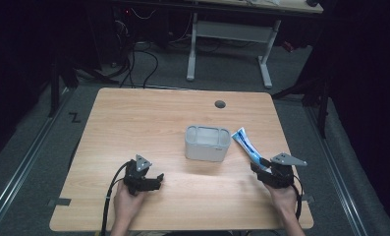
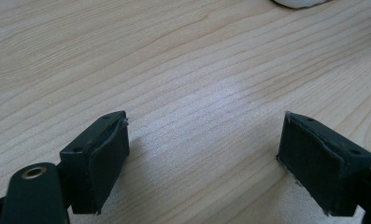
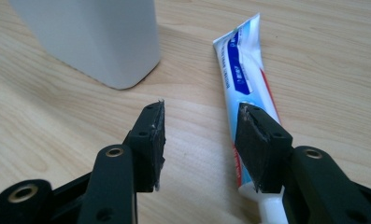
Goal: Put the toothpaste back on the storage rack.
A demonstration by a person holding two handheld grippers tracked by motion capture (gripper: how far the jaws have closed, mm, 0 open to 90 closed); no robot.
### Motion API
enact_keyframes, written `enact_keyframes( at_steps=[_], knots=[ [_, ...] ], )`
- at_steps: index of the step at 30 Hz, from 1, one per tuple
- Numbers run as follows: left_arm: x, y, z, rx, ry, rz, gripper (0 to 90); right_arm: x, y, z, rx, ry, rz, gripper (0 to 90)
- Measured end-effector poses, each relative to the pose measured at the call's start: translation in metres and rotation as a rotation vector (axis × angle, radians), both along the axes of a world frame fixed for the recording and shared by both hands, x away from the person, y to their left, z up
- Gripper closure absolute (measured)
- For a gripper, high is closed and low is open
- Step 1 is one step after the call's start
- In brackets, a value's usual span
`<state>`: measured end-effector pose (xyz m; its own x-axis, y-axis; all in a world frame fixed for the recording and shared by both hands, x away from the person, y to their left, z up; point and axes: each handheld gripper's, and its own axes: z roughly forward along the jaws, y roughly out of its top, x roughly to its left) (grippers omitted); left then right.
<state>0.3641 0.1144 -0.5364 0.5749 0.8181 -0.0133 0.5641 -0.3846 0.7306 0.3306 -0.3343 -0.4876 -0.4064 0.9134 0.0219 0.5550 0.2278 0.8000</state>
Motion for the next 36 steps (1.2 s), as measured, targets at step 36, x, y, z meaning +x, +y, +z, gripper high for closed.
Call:
enact_keyframes(
  at_steps=[36],
  knots=[
    [0.0, 0.0, 0.0, -0.002, 0.002, -0.003, 16.5, 0.075, 0.013, 0.029, -0.118, 0.133, -0.021, 49.5]
  ],
)
